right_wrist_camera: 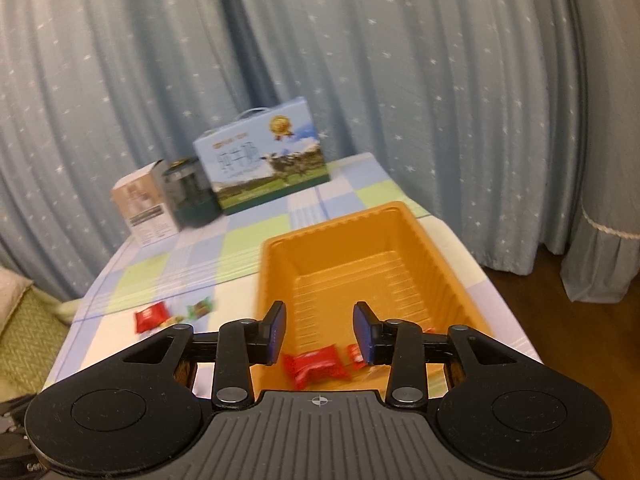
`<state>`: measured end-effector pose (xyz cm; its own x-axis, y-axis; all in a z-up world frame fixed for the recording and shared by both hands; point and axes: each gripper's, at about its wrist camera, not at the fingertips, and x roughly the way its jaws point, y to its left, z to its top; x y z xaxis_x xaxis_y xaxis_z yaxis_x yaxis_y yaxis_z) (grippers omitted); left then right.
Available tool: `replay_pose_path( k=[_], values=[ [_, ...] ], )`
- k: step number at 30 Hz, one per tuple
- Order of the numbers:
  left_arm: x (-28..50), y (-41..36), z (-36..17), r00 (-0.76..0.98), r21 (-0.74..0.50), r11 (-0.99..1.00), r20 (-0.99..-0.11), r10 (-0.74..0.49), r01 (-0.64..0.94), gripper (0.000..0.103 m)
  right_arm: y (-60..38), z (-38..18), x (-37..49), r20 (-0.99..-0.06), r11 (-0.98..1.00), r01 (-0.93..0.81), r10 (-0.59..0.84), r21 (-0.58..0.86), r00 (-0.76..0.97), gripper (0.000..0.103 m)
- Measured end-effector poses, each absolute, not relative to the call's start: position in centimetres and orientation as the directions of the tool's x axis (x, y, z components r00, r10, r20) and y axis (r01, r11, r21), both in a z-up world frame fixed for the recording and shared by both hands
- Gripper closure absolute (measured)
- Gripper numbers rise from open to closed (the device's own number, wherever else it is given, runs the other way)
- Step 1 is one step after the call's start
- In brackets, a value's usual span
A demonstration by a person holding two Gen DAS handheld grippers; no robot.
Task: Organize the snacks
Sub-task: 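Move both open tools back toward the remaining snacks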
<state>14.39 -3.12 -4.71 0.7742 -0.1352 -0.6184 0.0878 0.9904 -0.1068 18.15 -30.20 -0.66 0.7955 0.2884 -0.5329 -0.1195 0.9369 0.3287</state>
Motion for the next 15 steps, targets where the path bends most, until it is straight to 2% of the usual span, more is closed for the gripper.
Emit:
replay_pose_path(
  k=[2,6,15],
  values=[
    [13.5,-1.9,-4.5,0.777,-0.102,0.993,-0.619,-0.111,0.061,0.033,-29.3,-0.5,17.1,-0.527,0.931,-0.132,0.305,0.341,0.793,0.063],
    [12.0,0.5,-4.3,0.778,-0.103,0.995,-0.624,-0.072,0.01,0.032,-27.0,-0.5,15.3,-0.52,0.92,-0.162,0.34,0.357,0.783,0.046],
    [9.8,3.9,-3.8,0.782,-0.071,0.996,-0.623,-0.004,-0.052,0.027,-21.7,-1.7,12.8,-0.554,0.909,-0.246,0.401,0.335,0.729,0.044]
  ],
)
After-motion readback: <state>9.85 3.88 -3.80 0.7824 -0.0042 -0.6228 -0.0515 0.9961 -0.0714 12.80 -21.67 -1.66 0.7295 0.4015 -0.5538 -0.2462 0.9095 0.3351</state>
